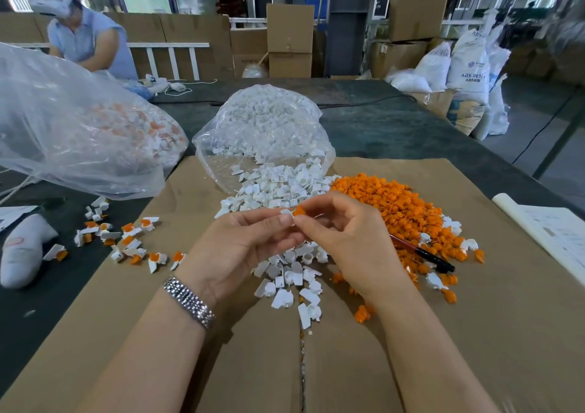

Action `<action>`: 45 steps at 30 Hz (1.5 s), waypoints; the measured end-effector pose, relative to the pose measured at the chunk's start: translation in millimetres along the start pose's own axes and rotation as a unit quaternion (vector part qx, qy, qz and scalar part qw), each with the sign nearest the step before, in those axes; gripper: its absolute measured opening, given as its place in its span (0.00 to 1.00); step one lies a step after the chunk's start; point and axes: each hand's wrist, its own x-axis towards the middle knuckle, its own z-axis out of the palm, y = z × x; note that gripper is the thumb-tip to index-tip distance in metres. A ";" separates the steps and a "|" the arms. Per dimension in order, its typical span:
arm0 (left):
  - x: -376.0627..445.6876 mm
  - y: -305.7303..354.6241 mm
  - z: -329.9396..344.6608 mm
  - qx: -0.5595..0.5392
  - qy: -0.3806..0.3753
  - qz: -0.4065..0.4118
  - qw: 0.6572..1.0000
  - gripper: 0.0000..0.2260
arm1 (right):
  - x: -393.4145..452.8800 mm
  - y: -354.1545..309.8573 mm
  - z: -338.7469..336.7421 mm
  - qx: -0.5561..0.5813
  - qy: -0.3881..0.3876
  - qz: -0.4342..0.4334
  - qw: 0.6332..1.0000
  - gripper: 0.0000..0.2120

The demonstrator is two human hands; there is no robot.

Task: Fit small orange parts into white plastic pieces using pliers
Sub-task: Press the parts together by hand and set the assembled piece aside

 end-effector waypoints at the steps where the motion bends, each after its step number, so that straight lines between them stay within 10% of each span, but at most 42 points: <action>1: -0.4 1.7 -2.6 -0.008 -0.007 -0.009 1.000 0.07 | 0.1 -0.5 -1.9 0.002 -0.022 -0.004 1.000 0.10; 9: -7.4 10.8 -10.8 0.023 -0.053 -0.034 0.998 0.13 | 1.0 -1.0 -12.3 0.029 -0.130 -0.021 0.991 0.13; 28: -3.6 1.7 -3.5 0.071 0.027 0.016 0.997 0.13 | 1.9 11.2 -1.3 -0.159 -0.044 -0.119 0.979 0.11; 45: -3.1 1.6 -3.9 0.062 0.030 0.053 0.996 0.10 | -1.5 5.2 3.8 0.021 -0.061 -0.039 0.997 0.12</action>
